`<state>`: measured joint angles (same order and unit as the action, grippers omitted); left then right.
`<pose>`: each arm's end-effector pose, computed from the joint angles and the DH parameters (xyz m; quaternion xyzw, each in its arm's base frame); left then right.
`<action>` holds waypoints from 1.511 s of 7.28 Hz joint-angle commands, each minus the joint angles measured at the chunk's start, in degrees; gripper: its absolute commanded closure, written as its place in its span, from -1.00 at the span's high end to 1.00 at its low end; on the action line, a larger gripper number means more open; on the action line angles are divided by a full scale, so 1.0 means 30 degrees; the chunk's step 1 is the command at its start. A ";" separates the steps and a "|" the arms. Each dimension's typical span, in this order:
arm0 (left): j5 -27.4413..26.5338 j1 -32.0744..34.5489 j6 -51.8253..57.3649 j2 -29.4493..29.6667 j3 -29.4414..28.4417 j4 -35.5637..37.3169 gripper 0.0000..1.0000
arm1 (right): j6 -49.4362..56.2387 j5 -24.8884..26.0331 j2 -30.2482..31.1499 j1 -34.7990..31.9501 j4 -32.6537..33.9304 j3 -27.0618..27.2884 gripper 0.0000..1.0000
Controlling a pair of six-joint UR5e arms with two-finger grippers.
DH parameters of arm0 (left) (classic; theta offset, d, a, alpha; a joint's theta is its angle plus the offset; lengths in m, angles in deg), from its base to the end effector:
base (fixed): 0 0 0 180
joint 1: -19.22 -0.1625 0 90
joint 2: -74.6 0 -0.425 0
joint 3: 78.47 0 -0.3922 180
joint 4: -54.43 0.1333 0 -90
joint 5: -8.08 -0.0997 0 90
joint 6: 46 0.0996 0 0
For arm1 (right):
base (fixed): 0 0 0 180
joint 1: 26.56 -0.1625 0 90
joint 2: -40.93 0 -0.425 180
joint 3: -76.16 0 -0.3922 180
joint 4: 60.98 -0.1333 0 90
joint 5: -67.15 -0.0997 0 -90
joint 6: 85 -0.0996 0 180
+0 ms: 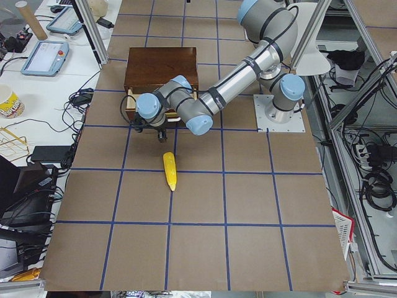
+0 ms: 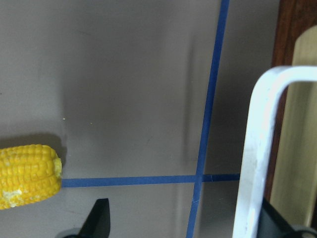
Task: Open drawer and put corn inside
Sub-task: 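Release the handle and move the left gripper to the yellow corn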
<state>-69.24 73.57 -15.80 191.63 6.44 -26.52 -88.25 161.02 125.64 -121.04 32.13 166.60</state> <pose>0.2425 -0.6044 0.2776 0.0593 -0.9859 -0.0340 0.1527 0.1672 -0.5130 0.4427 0.0115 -0.9991 -0.0205 0.0352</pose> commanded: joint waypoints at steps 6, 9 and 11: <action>0.0083 0.0224 -0.0136 -0.1212 -0.0320 -0.0409 1.00 | 0.0000 0.0000 -0.0024 0.0000 -0.0012 0.0002 1.00; -0.2569 0.0138 0.2922 -0.2121 -0.0353 -0.0528 1.00 | 0.0000 0.0000 -0.0023 0.0000 -0.0012 0.0002 1.00; -0.5618 0.0050 0.5733 -0.2415 -0.0236 -0.0469 1.00 | 0.0000 0.0000 -0.0024 0.0000 -0.0012 -0.0027 1.00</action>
<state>-80.85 73.91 -4.61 184.91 5.31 -28.02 -88.25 161.02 125.58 -121.04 32.09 166.59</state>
